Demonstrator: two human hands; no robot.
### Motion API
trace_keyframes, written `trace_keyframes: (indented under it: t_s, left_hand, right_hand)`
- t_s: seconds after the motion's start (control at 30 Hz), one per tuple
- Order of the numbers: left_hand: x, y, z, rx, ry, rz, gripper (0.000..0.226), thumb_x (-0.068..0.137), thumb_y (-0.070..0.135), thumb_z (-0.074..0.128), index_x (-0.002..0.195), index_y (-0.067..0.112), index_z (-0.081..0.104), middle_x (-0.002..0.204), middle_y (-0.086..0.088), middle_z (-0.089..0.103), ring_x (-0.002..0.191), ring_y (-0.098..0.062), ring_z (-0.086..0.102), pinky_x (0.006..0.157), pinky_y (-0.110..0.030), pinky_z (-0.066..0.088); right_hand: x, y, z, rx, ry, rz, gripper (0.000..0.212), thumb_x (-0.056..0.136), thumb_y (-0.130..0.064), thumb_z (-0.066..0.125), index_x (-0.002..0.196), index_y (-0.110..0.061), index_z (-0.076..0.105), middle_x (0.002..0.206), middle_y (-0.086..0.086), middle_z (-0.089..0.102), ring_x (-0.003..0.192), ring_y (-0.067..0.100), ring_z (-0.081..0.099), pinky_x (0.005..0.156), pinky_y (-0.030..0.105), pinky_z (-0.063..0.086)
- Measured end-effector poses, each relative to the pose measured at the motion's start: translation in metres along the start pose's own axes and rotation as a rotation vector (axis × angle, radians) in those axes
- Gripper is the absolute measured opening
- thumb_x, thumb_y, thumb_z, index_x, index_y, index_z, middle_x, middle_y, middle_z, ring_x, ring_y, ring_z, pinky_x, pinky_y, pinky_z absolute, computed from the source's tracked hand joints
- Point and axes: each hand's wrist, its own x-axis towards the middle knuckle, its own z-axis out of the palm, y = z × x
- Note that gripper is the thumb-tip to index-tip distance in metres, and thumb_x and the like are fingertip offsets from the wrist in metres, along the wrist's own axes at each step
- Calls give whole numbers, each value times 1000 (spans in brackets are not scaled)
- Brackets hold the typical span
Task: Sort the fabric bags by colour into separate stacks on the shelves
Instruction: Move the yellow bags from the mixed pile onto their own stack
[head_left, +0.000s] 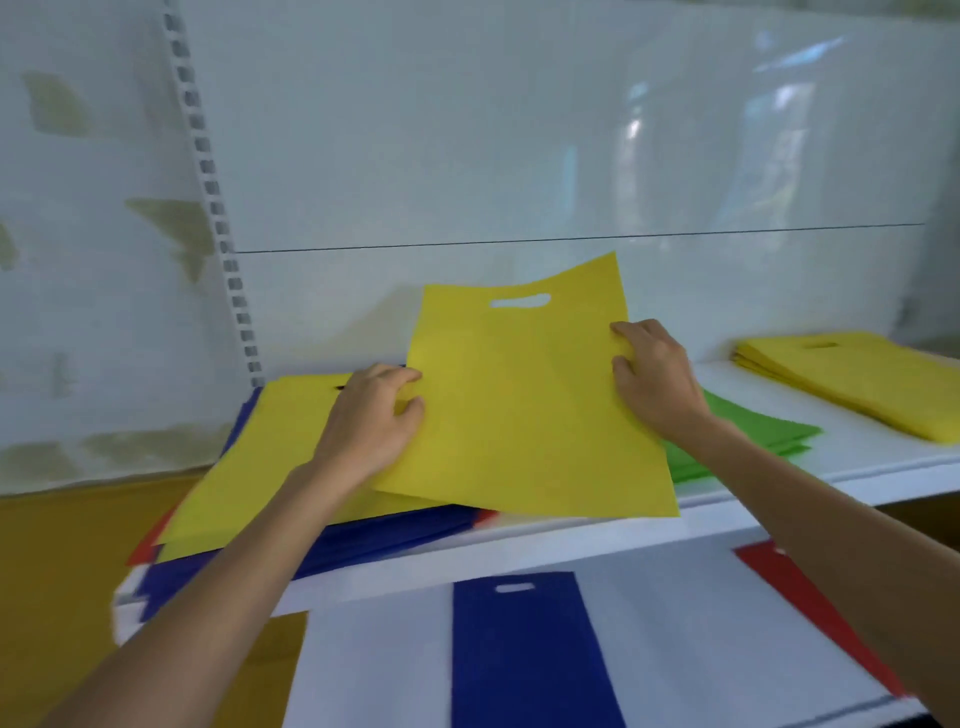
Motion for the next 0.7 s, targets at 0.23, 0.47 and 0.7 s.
trace_keyframes:
  t_s: [0.23,0.47,0.7]
  left_hand:
    - [5,166,115,-187,-113,200,39,87,11,57,125,7,57,129,-11,55,121,-26,47,100,-25,29]
    - [-11,338,221,-379,-322,342,40,89,13,55,129,8,54,134,-10,51,122,-24,47,98,-25,33]
    - [-20,431,286,-414,-492,409,42,92,17,52,133,9,50,138,-8,47,127,-21,42,102,-26,30]
  right_hand:
    - [-46,141,-150,-110,138,236,40,88,0,52,128,-2,53,128,18,55,113,33,51,96,28,30]
    - [-128,276,-280,-271,237,459,35,87,-4,56,122,-2,58,119,17,60,108,31,53,90,23,30]
    - [-157,361,-335,-306,277,619,37,88,-2,47,123,-5,59,124,12,59,113,29,52,95,32,38]
